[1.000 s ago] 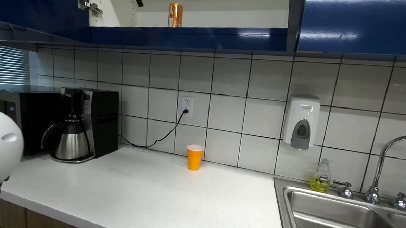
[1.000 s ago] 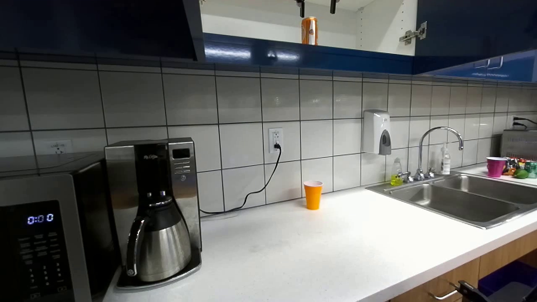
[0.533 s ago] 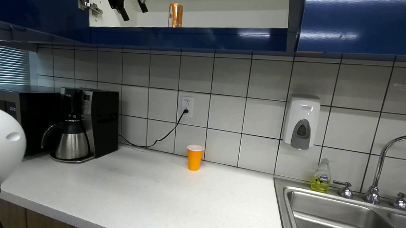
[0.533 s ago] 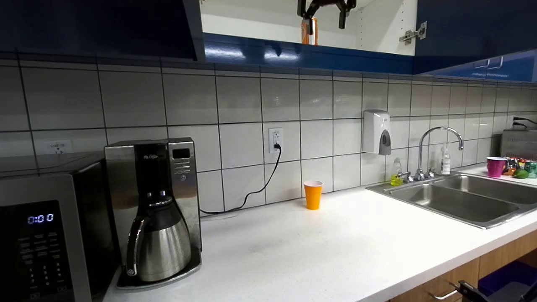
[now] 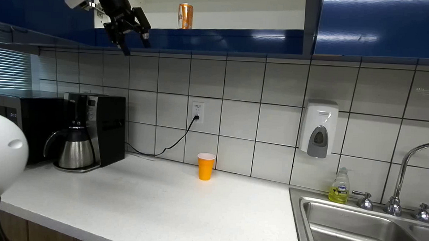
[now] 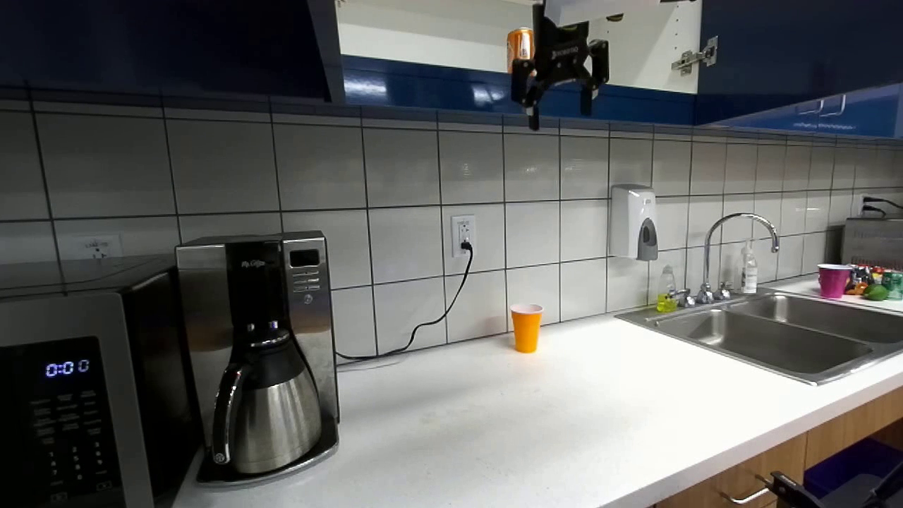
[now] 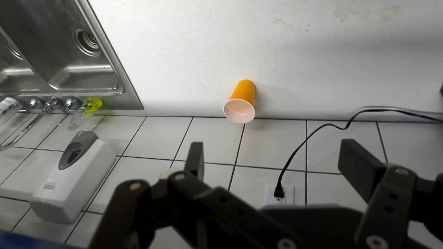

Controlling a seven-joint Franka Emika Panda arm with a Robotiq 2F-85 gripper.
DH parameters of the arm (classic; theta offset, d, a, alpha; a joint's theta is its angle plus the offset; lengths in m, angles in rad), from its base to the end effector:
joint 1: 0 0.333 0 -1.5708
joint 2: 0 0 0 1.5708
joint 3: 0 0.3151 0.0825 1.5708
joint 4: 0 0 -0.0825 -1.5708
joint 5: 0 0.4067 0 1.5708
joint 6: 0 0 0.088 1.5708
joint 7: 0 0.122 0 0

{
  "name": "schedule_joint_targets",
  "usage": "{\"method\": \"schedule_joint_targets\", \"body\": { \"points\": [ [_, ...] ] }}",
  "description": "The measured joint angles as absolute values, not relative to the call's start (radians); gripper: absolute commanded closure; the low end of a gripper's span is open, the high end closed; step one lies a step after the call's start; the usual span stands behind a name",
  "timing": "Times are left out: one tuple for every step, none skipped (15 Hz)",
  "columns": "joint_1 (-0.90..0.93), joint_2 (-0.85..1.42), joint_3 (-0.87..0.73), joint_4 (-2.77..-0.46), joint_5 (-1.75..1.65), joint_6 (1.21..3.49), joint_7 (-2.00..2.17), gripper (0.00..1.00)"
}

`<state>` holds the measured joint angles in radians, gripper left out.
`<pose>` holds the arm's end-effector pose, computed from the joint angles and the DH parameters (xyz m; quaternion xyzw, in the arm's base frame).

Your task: Put the can in the top cabinet

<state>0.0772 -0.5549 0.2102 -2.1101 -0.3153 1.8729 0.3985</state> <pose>0.4184 0.1164 0.6461 0.9657 -0.0371 0.2091 0.1494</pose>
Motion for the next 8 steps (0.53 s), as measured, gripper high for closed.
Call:
{"method": "schedule_joint_targets", "body": {
  "points": [
    [0.078, -0.562, 0.211, -2.142, -0.315, 1.887, 0.398, 0.00],
    [0.078, -0.568, 0.211, -2.169, -0.315, 1.898, 0.398, 0.00],
    [0.078, -0.575, 0.212, -2.192, -0.315, 1.911, 0.398, 0.00],
    [0.077, -0.577, 0.213, -2.203, -0.315, 1.915, 0.399, 0.00],
    [0.077, -0.577, 0.213, -2.204, -0.315, 1.915, 0.399, 0.00],
    [0.077, -0.577, 0.213, -2.203, -0.315, 1.915, 0.399, 0.00],
    [0.077, -0.577, 0.213, -2.203, -0.315, 1.915, 0.399, 0.00],
    [0.077, -0.577, 0.213, -2.202, -0.315, 1.915, 0.399, 0.00]
  ]
}}
